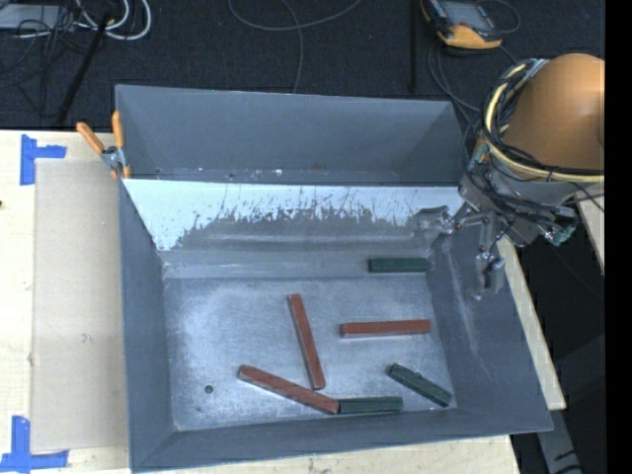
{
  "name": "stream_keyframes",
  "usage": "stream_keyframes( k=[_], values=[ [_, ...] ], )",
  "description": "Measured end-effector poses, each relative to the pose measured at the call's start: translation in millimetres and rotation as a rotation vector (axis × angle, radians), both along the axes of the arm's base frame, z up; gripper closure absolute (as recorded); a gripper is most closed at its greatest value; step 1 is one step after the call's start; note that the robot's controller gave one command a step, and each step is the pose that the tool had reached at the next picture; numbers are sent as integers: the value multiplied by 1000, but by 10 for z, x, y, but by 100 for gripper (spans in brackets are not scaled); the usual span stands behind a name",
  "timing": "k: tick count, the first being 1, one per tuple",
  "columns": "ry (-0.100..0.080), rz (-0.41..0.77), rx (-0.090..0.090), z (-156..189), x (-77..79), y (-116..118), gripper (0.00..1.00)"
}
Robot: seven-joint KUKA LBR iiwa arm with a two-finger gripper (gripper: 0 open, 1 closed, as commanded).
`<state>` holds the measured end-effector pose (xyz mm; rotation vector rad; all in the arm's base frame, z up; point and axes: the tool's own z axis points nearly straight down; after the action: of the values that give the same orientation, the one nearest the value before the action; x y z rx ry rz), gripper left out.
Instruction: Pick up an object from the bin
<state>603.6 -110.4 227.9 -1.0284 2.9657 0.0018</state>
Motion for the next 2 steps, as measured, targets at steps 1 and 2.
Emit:
stream_keyframes(
  k=[1,2],
  values=[
    [9,388,1,-1617,-292,270,0],
    [-1,416,1,-1580,37,-50,0]
  ],
)
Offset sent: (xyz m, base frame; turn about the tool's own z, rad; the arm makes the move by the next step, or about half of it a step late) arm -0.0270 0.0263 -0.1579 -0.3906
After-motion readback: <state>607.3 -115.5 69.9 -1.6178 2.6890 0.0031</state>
